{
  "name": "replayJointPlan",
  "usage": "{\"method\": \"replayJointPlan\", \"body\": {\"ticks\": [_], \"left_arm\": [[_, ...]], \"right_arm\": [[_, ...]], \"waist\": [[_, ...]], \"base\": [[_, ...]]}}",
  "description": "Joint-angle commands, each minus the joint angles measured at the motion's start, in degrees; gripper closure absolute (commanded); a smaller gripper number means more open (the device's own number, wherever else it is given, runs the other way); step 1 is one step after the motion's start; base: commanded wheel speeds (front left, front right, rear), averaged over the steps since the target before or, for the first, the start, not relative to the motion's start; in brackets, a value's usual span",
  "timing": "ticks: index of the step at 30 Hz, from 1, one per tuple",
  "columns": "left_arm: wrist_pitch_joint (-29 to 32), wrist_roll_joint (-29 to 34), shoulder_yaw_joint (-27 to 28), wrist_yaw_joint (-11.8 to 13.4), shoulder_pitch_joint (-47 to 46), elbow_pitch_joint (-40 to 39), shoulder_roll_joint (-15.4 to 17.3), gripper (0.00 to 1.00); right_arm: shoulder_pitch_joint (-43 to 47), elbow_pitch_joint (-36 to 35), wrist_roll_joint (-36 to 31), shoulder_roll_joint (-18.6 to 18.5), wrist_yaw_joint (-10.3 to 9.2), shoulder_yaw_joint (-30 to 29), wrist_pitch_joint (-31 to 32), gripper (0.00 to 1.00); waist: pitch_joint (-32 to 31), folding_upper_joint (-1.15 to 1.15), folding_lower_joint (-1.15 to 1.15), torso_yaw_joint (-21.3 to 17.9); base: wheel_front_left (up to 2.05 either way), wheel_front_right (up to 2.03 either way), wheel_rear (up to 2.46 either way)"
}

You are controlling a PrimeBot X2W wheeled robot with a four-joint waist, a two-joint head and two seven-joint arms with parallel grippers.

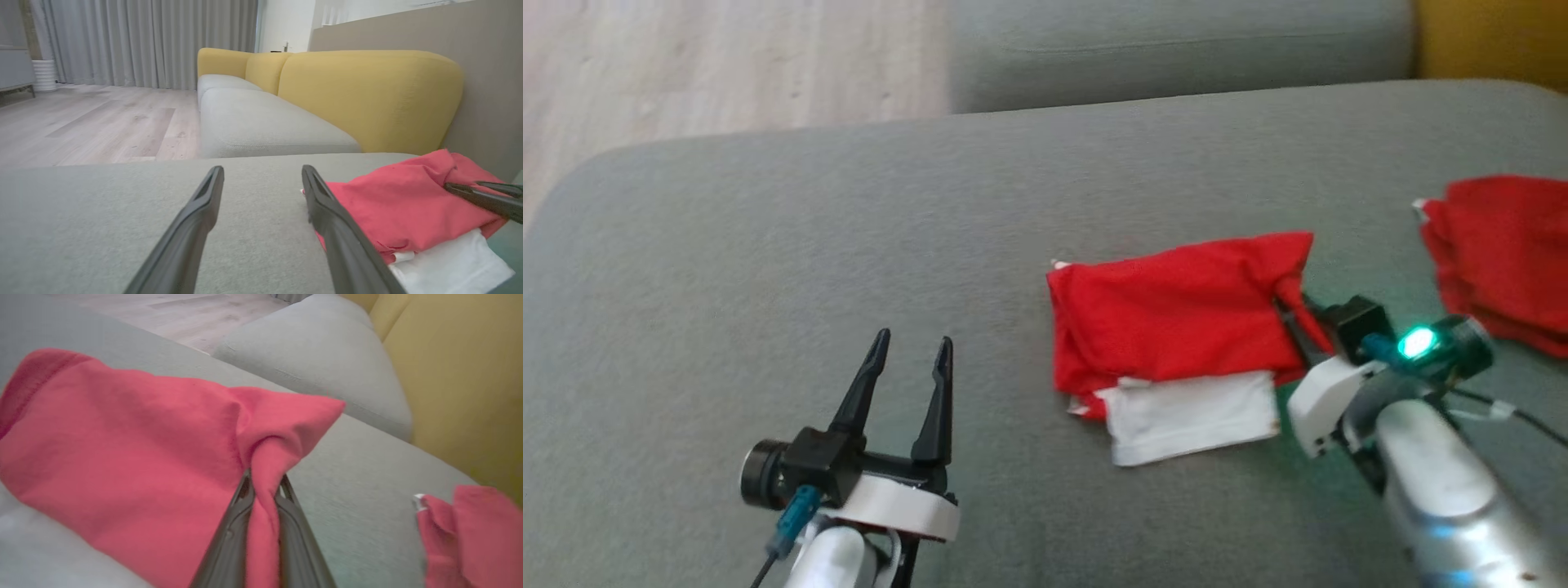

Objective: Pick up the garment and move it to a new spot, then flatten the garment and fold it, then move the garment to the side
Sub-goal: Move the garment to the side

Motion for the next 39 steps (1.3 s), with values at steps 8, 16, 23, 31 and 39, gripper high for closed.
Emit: {"method": "replayJointPlan", "body": {"ticks": [8, 16, 23, 31, 39], "left_arm": [[-0.55, -0.29, 0.52, 1.2, -3.88, -4.41, 0.11, 0.0], [-0.55, 0.94, -0.4, 1.41, -9.49, -7.18, 0.11, 0.0], [-0.55, 0.61, -2.76, 1.83, -12.84, -8.28, 0.11, 0.0], [-0.55, 0.84, -3.02, 1.91, -14.54, -8.18, 0.1, 0.0], [-0.55, 1.07, -2.83, 1.72, -14.86, -7.57, 0.1, 0.0]], "right_arm": [[-4.88, -11.45, 2.07, -12.71, -0.04, 4.17, 5.13, 1.0], [-9.31, -18.1, 4.65, -25.52, -0.04, 1.34, 9.01, 1.0], [-10.39, -17.08, 4.28, -30.51, -0.04, -4.69, 11.54, 1.0], [-10.75, -13.96, 2.08, -32.0, -0.04, -9.72, 12.77, 1.0], [-9.71, -11.78, -1.0, -29.97, -0.04, -17.28, 13.48, 0.59]], "waist": [[4.24, 0.0, 0.01, -6.94], [12.43, 0.0, 0.01, -9.36], [15.69, 0.0, 0.01, -9.03], [18.02, 0.0, 0.01, -7.83], [18.68, 0.0, 0.01, -7.04]], "base": [[0.0, 0.0, 0.0], [0.0, 0.0, 0.0], [0.0, 0.0, 0.0], [0.0, 0.0, 0.0], [0.0, 0.0, 0.0]]}}
